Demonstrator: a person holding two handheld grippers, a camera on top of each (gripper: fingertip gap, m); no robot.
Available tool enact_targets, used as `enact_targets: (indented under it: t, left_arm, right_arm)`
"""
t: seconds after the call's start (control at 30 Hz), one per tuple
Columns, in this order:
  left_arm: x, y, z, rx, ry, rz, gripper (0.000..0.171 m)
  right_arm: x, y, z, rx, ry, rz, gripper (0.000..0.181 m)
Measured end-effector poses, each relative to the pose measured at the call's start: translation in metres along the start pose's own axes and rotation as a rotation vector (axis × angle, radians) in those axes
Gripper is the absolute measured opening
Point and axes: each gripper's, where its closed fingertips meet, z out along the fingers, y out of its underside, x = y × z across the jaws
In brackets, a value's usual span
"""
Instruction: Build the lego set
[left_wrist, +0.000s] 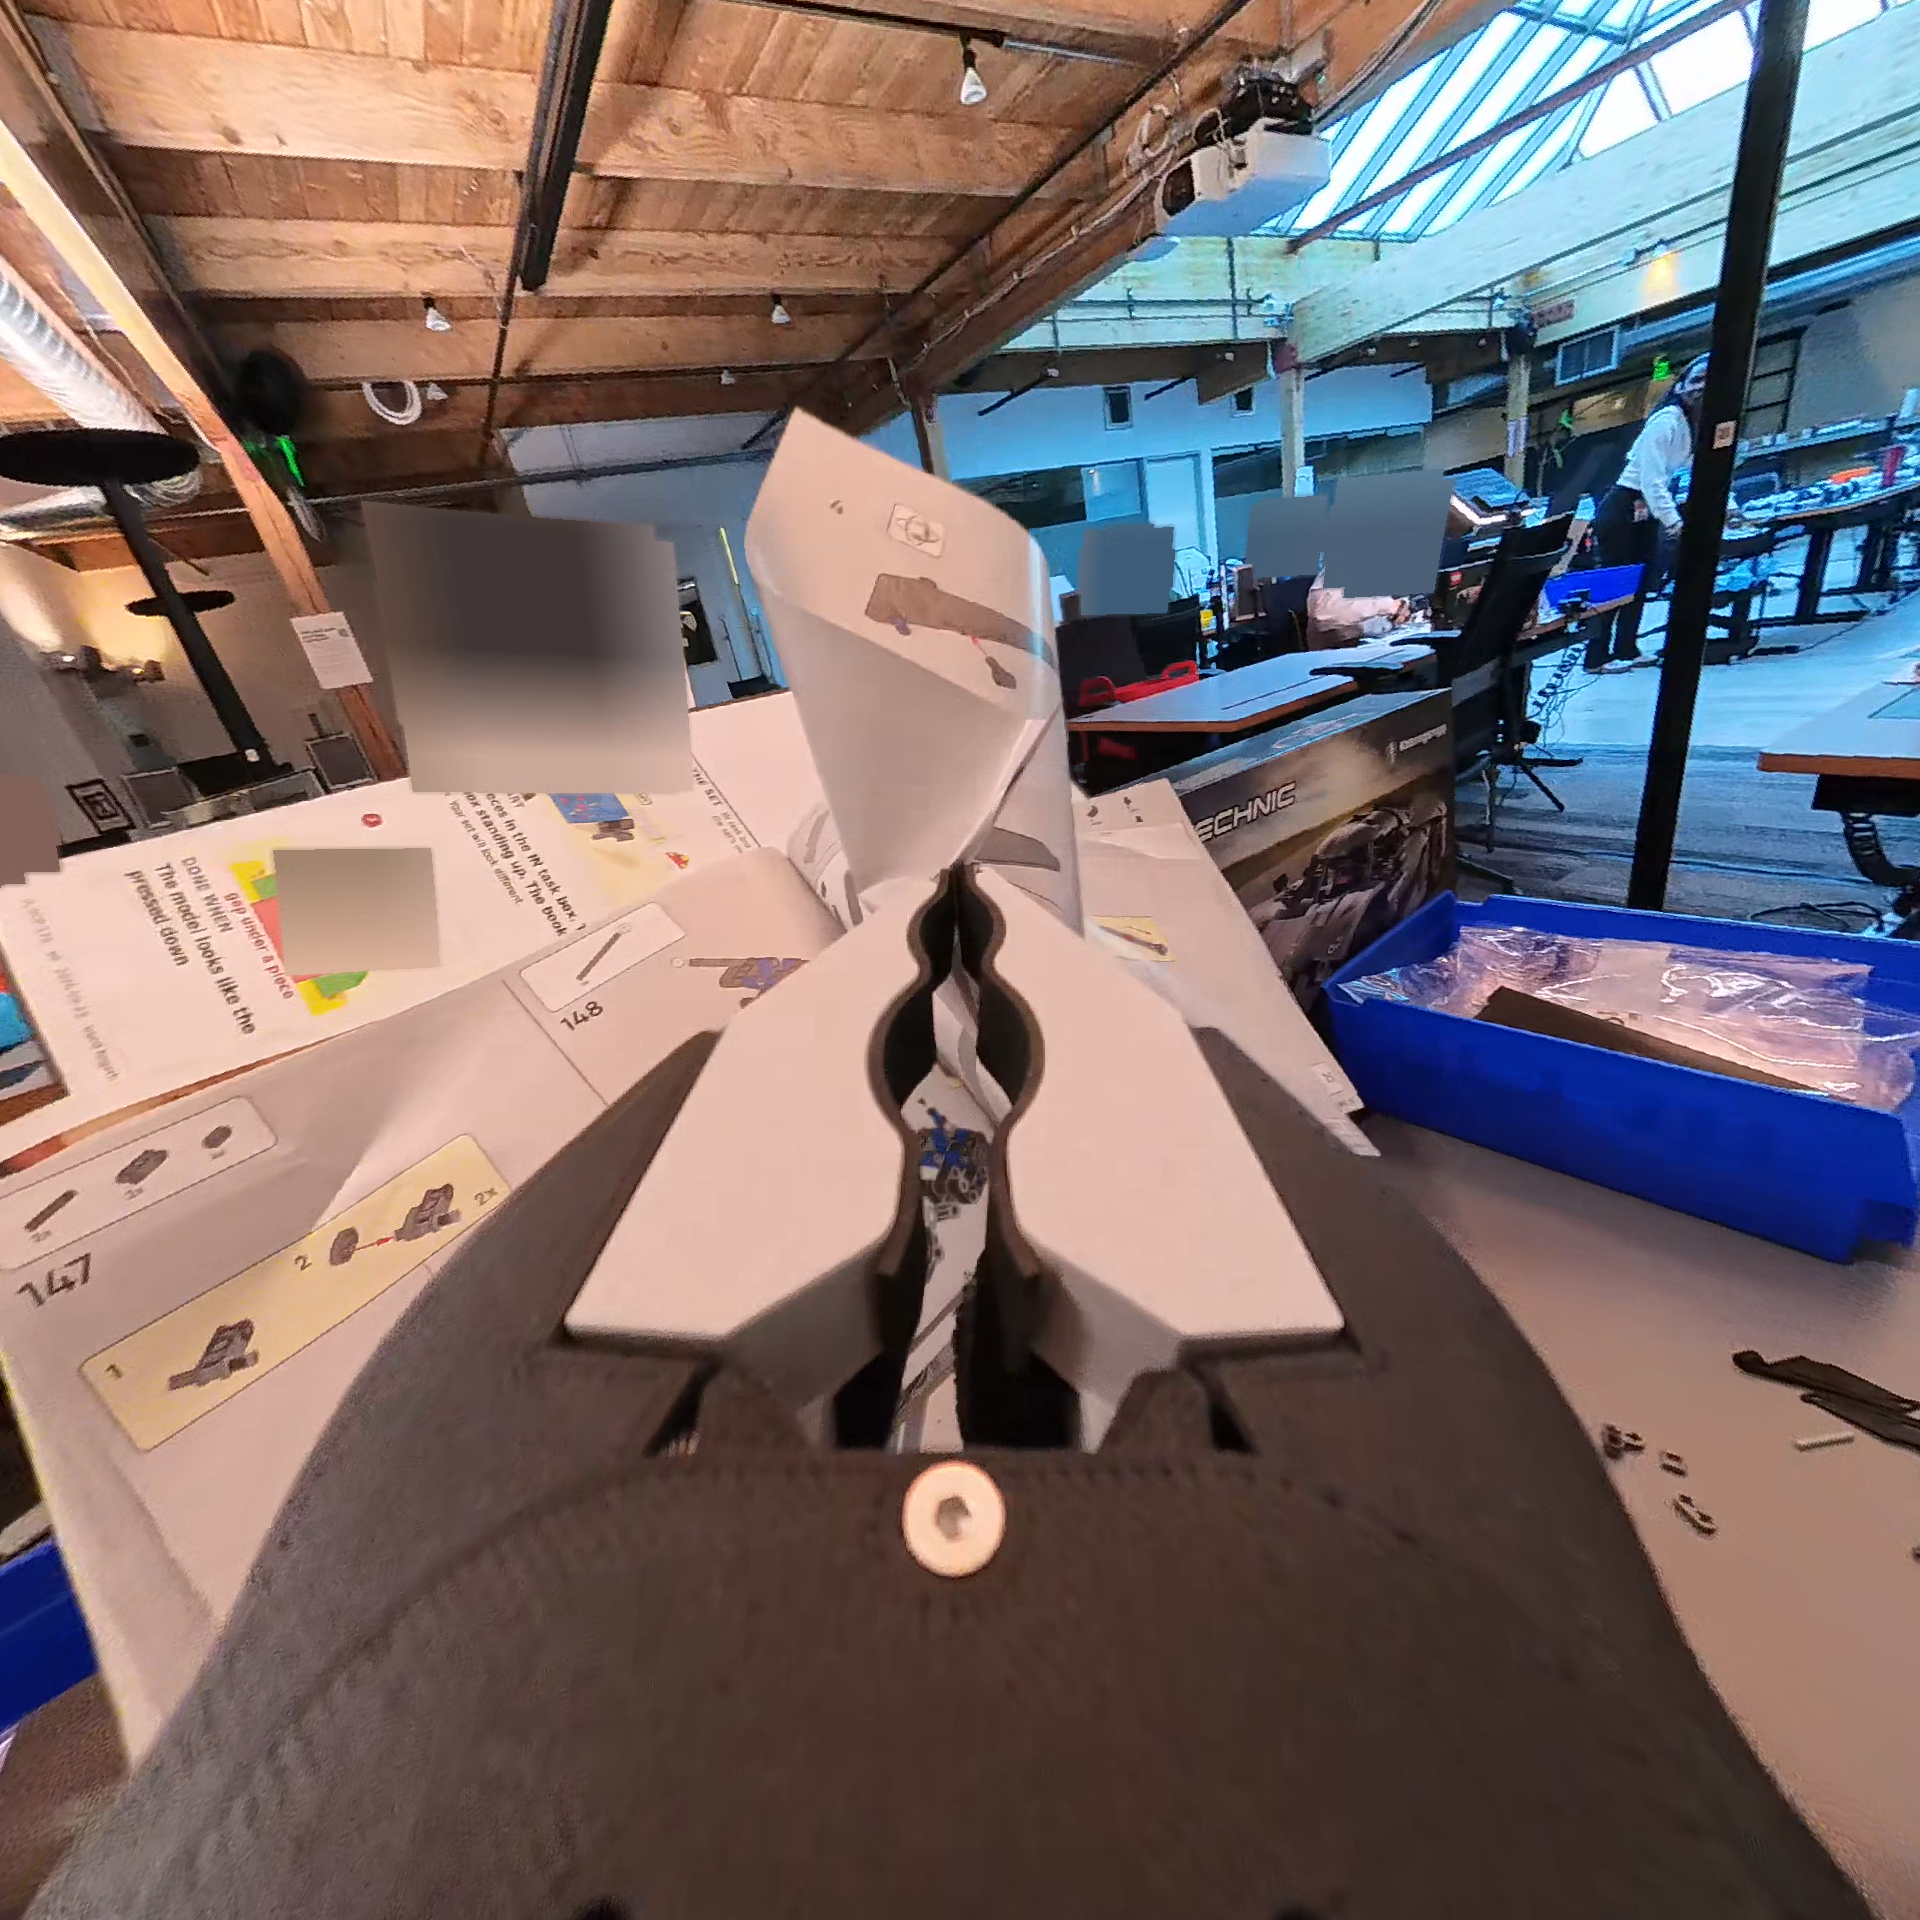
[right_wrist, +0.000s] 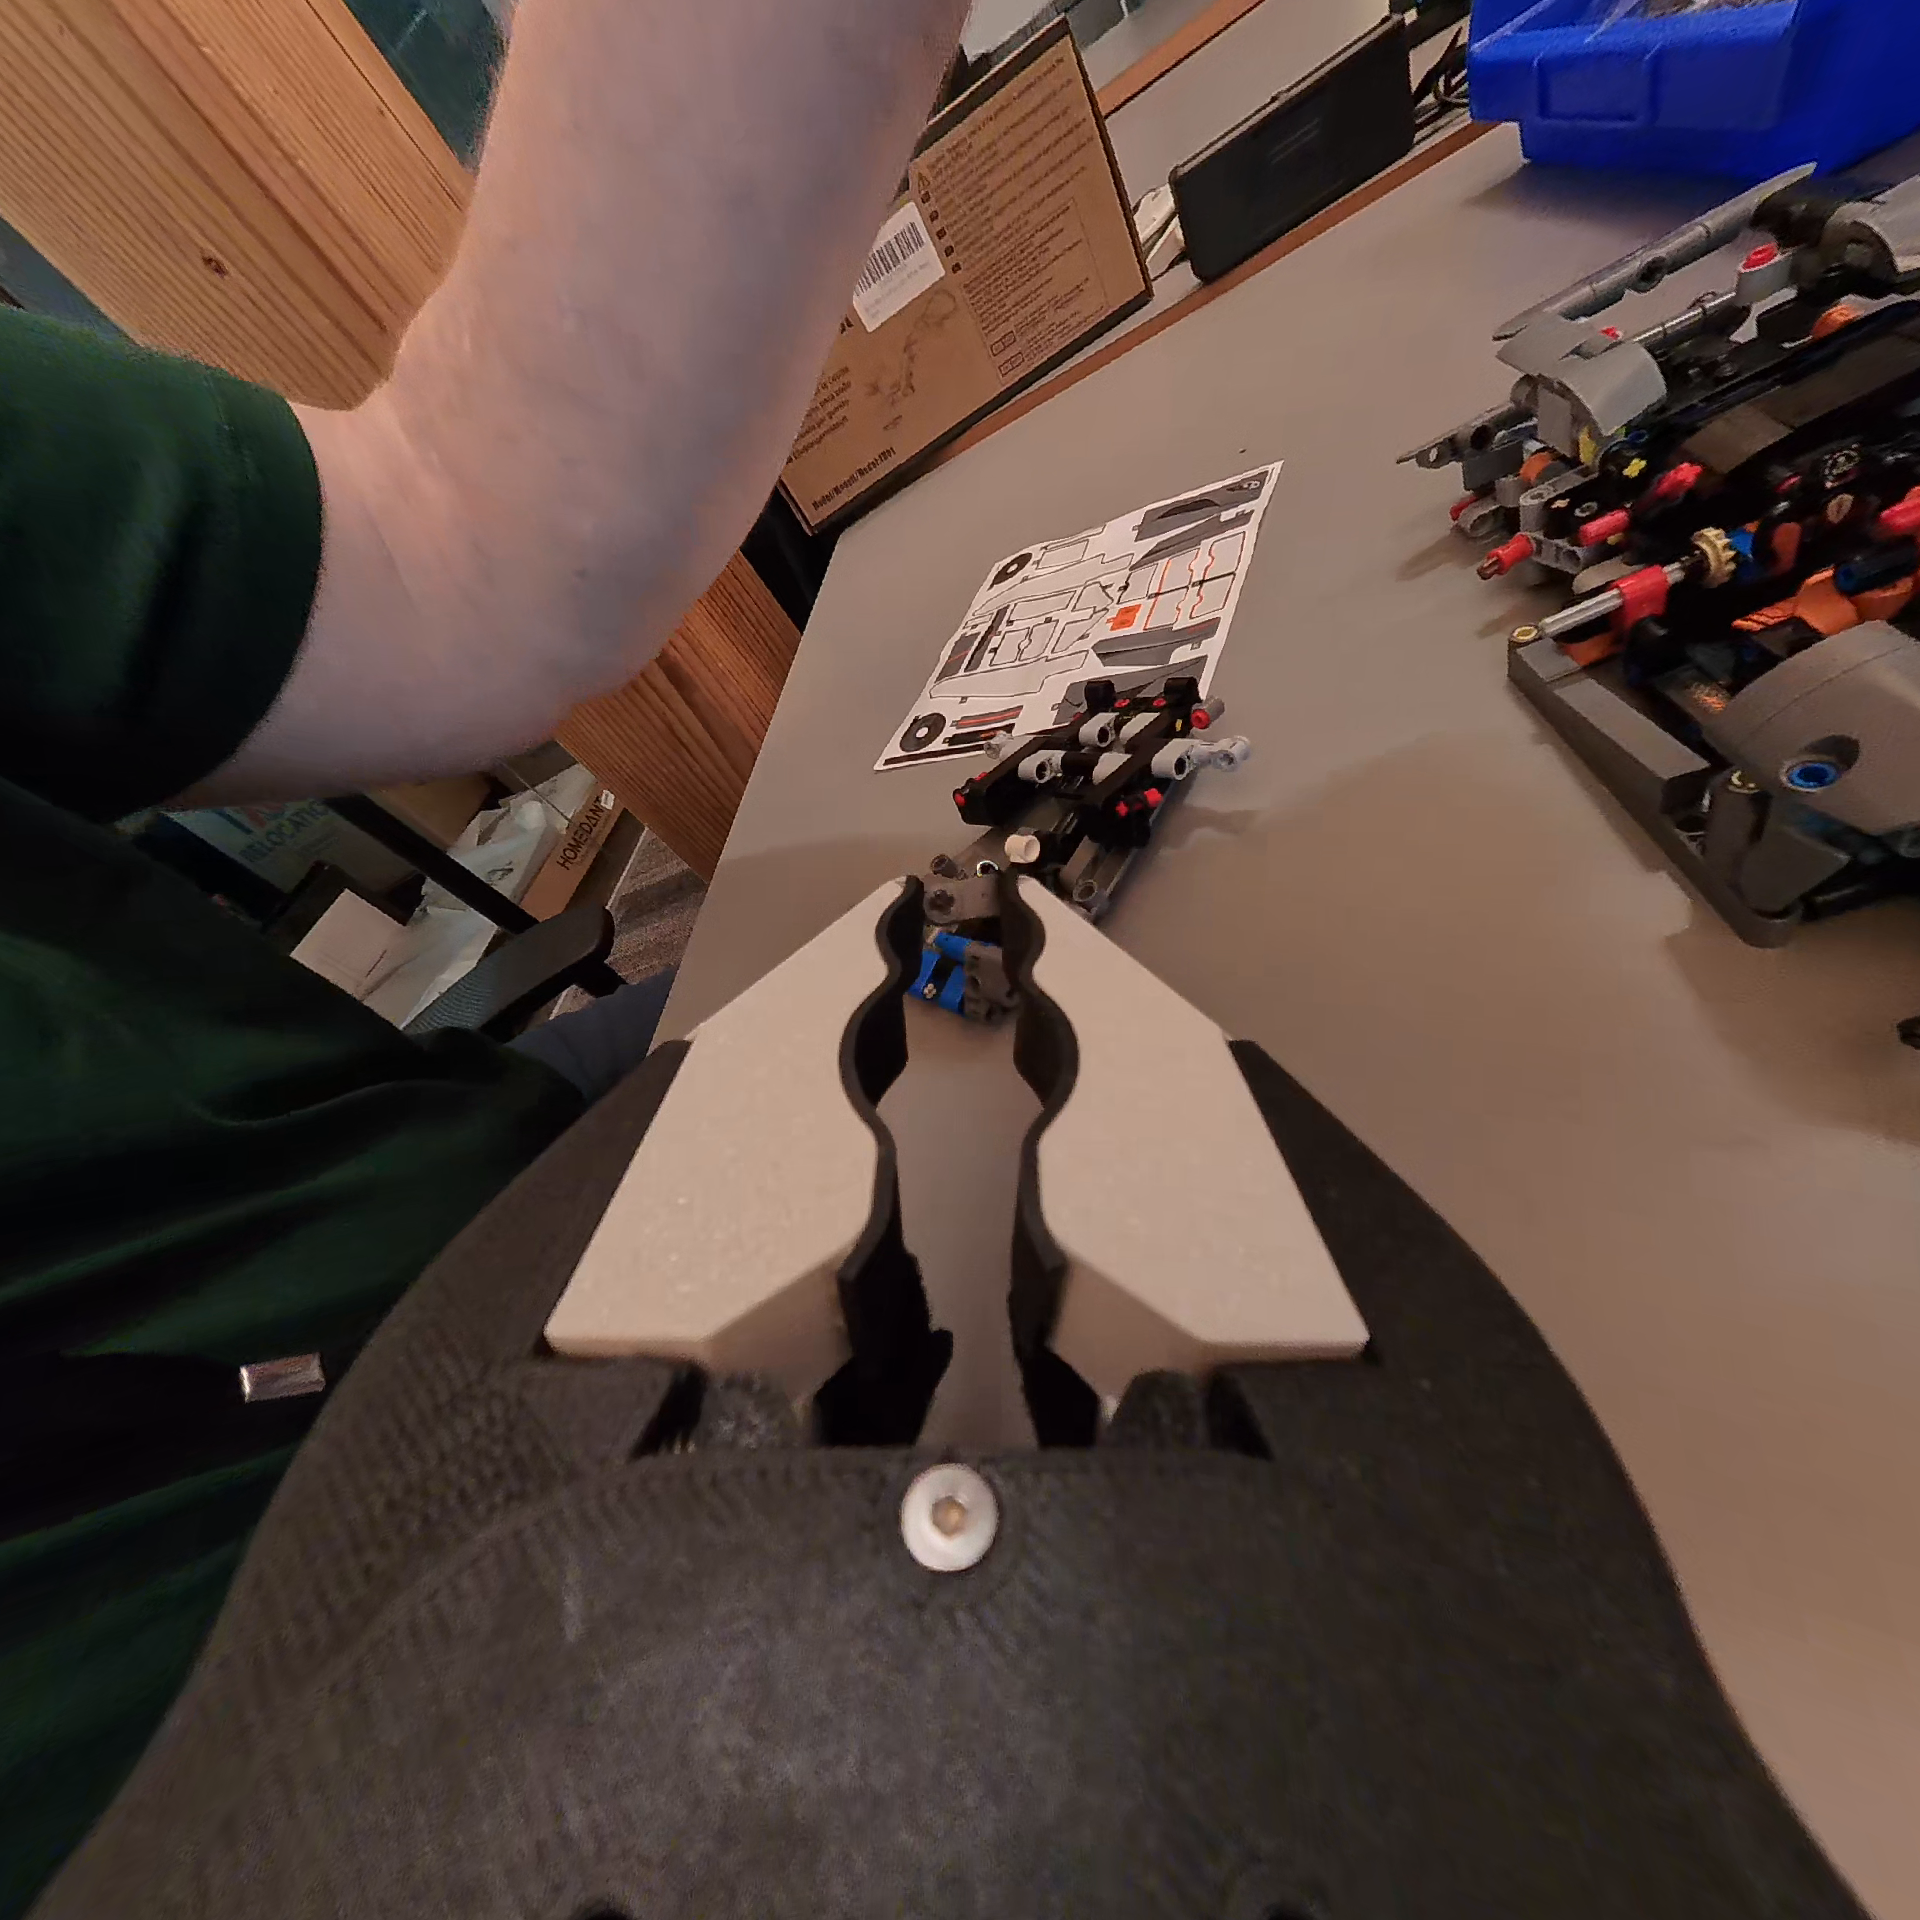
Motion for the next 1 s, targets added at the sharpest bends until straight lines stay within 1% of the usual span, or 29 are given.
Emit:
enact_targets:
  t: [0.3,1.0]
  left_arm:
    - [-0.011,0.005,-0.011,0.013,-0.050,-0.019,0.000]
    - [-0.009,0.005,-0.020,0.020,-0.070,-0.023,0.000]
  right_arm:
    - [-0.001,-0.001,0.000,0.003,-0.002,-0.001,0.012]
    - [0.000,0.000,0.000,0.001,0.002,-0.001,0.012]
